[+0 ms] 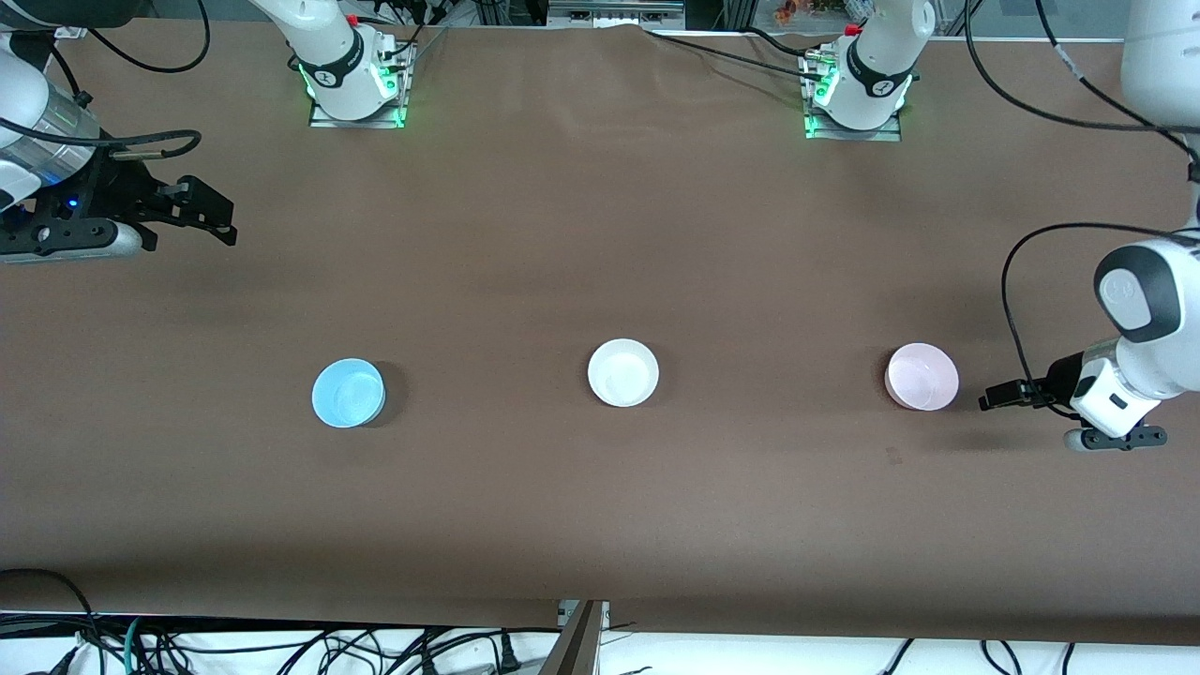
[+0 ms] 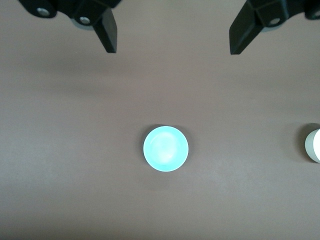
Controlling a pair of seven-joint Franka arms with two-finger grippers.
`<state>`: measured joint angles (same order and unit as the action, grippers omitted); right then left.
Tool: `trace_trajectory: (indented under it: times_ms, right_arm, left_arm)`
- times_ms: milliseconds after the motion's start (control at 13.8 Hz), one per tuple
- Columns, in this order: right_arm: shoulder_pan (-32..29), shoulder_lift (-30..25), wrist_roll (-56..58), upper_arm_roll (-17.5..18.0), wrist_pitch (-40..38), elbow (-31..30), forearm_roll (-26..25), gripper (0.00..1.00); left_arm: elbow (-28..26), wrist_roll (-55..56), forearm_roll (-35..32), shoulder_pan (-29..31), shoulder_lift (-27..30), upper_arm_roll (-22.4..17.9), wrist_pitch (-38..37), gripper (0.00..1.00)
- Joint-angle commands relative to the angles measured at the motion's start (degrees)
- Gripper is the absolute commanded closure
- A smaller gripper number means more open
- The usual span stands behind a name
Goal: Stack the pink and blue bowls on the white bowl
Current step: 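Lower the left gripper and grasp the pink bowl's rim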
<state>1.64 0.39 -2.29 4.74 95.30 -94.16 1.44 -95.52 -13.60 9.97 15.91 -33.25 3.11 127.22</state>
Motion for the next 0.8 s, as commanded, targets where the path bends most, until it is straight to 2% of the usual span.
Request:
trace_trajectory:
  times_ms: [0, 434, 578, 651, 723]
  right_arm:
    - [-0.2, 0.0, 0.5, -0.1, -0.6, 0.5, 0.3, 0.01]
    - [-0.2, 0.8, 1.1, 0.0, -0.1, 0.6, -0.1, 0.01]
    - [-0.1, 0.8, 1.0, 0.2, -0.4, 0.6, -0.4, 0.01]
    - [-0.1, 0.9, 0.9, 0.3, -0.5, 0.6, -0.4, 0.01]
    - [-0.1, 0.9, 0.9, 0.3, -0.6, 0.6, -0.4, 0.01]
  left_arm:
    - [-4.2, -2.9, 3.0, 0.3, 0.1, 0.4, 5.0, 0.00]
    - [-11.4, -3.1, 3.0, -0.5, 2.3, 0.3, 8.3, 0.00]
    - [-13.7, -3.4, 3.0, -1.1, 2.7, 0.4, 11.4, 0.07]
    - [-14.2, -3.4, 3.0, -1.2, 2.7, 0.4, 12.5, 0.15]
    - [-14.7, -3.4, 3.0, -1.2, 2.7, 0.4, 12.5, 0.16]
